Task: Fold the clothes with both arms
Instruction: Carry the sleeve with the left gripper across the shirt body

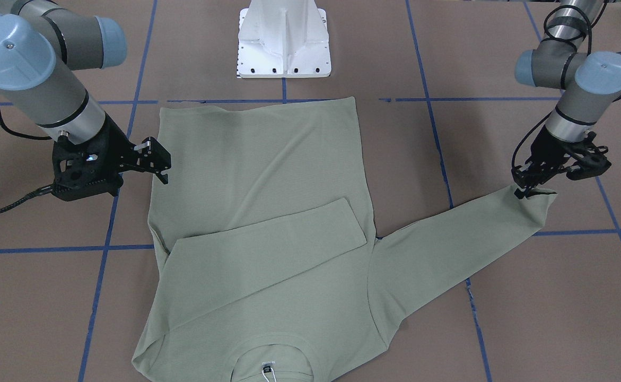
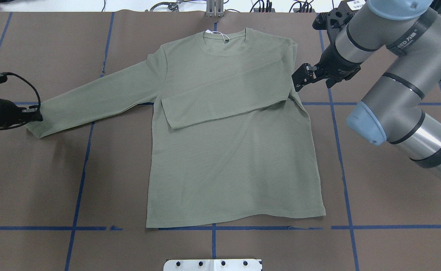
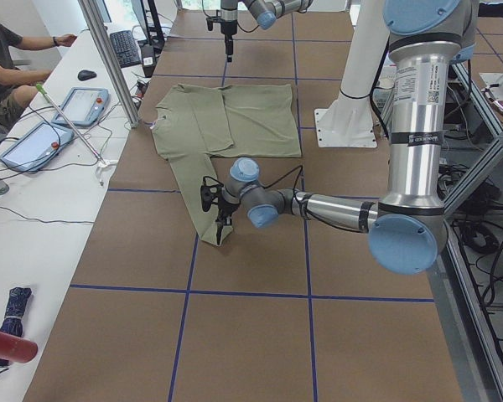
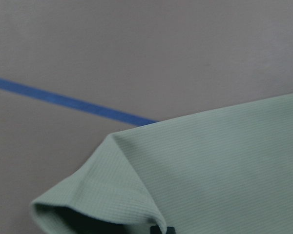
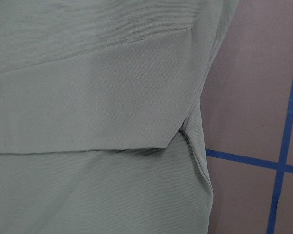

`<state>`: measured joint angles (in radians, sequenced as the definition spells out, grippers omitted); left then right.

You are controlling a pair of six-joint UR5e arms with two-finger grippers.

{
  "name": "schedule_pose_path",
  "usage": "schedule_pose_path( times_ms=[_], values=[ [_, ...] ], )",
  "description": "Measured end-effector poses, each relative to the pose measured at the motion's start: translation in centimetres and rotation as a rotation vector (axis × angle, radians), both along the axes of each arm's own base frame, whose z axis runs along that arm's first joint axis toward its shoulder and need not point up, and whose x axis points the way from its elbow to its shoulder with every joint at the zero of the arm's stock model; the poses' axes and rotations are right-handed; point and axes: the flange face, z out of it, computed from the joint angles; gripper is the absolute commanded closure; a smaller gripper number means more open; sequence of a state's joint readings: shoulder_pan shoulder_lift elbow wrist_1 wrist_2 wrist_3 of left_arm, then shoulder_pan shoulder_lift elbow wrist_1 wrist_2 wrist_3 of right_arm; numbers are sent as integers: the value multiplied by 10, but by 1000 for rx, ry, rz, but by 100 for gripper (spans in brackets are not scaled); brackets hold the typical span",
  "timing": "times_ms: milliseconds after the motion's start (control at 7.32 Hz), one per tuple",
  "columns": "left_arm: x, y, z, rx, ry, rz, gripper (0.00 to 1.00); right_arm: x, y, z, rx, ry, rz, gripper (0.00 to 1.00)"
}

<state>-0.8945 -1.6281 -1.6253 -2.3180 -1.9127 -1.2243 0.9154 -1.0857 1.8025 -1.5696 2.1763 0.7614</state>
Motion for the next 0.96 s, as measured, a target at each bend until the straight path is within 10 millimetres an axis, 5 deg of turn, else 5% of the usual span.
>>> schedule_pose_path(
  times_ms=[410,956],
  values=[
    [57,-67,-120,-3,-10,-2,100,33,-10,31,-33,26,44,0],
    [143,-118,-288,20,59,6,100,61,-16,62,-72,52,79,0]
  ],
)
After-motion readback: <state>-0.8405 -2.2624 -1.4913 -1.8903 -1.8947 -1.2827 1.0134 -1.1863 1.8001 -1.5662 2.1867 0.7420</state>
